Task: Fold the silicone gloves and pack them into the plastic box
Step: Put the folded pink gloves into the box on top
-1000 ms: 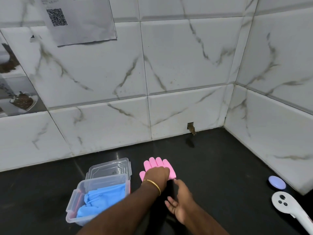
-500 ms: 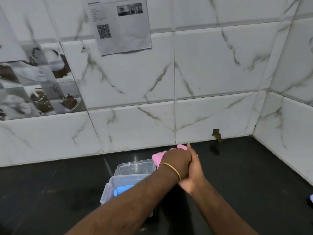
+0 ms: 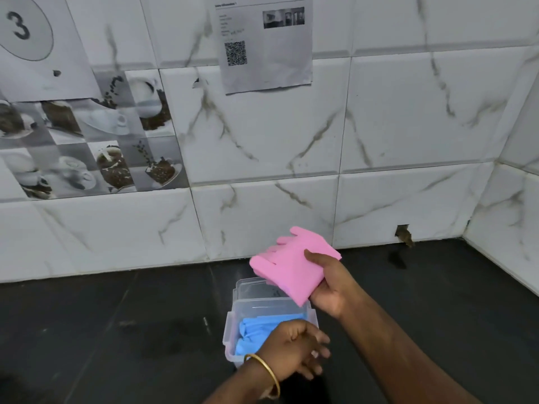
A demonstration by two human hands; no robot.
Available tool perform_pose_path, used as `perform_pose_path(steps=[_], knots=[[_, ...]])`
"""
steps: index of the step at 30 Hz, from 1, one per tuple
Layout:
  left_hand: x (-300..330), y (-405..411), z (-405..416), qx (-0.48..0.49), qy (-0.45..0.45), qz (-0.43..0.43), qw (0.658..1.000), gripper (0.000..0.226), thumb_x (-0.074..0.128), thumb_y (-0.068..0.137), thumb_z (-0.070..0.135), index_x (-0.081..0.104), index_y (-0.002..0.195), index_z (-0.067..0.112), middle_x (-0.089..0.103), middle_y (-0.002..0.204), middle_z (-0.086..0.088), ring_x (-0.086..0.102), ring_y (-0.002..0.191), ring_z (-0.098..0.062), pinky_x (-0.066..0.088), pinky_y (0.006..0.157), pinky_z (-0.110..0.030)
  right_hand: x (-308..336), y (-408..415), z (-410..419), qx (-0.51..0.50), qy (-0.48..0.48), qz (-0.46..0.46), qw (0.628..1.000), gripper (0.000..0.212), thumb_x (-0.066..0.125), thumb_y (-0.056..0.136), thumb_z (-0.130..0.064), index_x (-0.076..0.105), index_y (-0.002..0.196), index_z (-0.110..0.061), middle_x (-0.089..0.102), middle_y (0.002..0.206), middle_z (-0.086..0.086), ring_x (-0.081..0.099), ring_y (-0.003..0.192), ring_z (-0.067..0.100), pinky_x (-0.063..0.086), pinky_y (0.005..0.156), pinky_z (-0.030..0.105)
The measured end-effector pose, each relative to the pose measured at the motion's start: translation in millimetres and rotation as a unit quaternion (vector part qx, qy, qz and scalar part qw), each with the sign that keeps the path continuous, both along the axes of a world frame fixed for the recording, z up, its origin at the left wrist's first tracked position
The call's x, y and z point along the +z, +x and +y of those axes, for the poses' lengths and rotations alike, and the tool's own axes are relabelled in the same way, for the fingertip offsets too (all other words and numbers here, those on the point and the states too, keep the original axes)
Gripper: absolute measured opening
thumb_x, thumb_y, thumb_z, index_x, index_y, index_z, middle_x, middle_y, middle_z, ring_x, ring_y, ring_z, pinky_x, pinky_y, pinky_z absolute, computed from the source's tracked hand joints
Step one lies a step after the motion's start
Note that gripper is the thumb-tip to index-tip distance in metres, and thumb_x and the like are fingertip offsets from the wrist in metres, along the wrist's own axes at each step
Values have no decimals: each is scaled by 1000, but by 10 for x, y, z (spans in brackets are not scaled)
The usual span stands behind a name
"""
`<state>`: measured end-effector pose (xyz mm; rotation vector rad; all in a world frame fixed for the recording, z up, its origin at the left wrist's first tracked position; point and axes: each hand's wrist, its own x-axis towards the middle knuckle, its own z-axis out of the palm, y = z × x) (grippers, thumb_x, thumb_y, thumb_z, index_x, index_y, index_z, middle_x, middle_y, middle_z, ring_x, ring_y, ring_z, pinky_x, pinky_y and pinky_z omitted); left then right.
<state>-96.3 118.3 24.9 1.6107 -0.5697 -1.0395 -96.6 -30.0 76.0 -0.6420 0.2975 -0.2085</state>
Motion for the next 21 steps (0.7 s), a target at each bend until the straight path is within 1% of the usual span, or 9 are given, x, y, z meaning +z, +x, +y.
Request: perform_pose_path(steps=[2,4,6,8,11,13,15,18,21], knots=[[26,103,-12,66,-53,178,980,29,46,97,28,67,97,8,72,85,-9,68,66,-25,54,62,-31,140,92,228,37,5,-25,999,43,53,94,-4,56,137,-12,63,130,23,64,115,38,55,89,57],[124,280,-32,121,-139,302,935,45,43,92,44,69,101,9,71,94,-12,70,77,-30,56,72,-40,266,155,425,77,-7,-41,996,42,51,95,-5,56,136,-8,63,130,24,65,113,38,57,84,51],[224,497,39,150,-226,351,896,55,47,83,52,73,109,11,71,110,-15,70,91,-34,54,81,-50,328,188,540,102,-33,-27,994,40,54,93,-6,59,133,-4,65,127,23,67,110,35,58,85,47],[258,746,188,169,-300,374,861,59,48,84,54,71,117,11,67,121,-21,67,102,-40,50,86,-58,314,192,551,102,-65,25,992,34,60,89,-7,67,122,-2,70,119,21,70,103,34,60,82,45],[156,1057,417,202,-349,382,832,72,42,79,72,77,107,15,70,114,-22,68,102,-42,52,84,-61,168,151,445,97,-110,116,982,32,63,87,-4,66,118,1,71,114,23,70,97,36,59,81,47],[35,1158,513,213,-336,397,827,94,41,66,90,75,111,15,67,120,-21,63,111,-41,49,93,-59,37,120,365,100,-142,173,969,37,64,86,-2,61,123,2,69,117,24,66,106,38,54,91,49],[-44,1147,565,195,-321,407,833,101,57,59,87,66,124,11,61,130,-23,55,124,-41,38,106,-57,-96,117,316,107,-170,212,956,36,64,87,-1,60,122,2,70,117,23,65,110,39,53,93,49],[-139,1024,551,168,-284,389,860,73,71,72,59,67,120,5,68,117,-25,64,110,-41,45,99,-59,-310,119,246,81,-261,245,930,31,65,88,0,63,119,1,74,108,20,69,101,37,57,87,48],[-220,974,491,200,-227,354,885,53,70,75,32,66,121,5,70,111,-22,66,99,-39,45,97,-61,-507,97,195,41,-398,306,864,42,69,85,-10,54,123,0,67,117,19,67,104,32,56,91,49]])
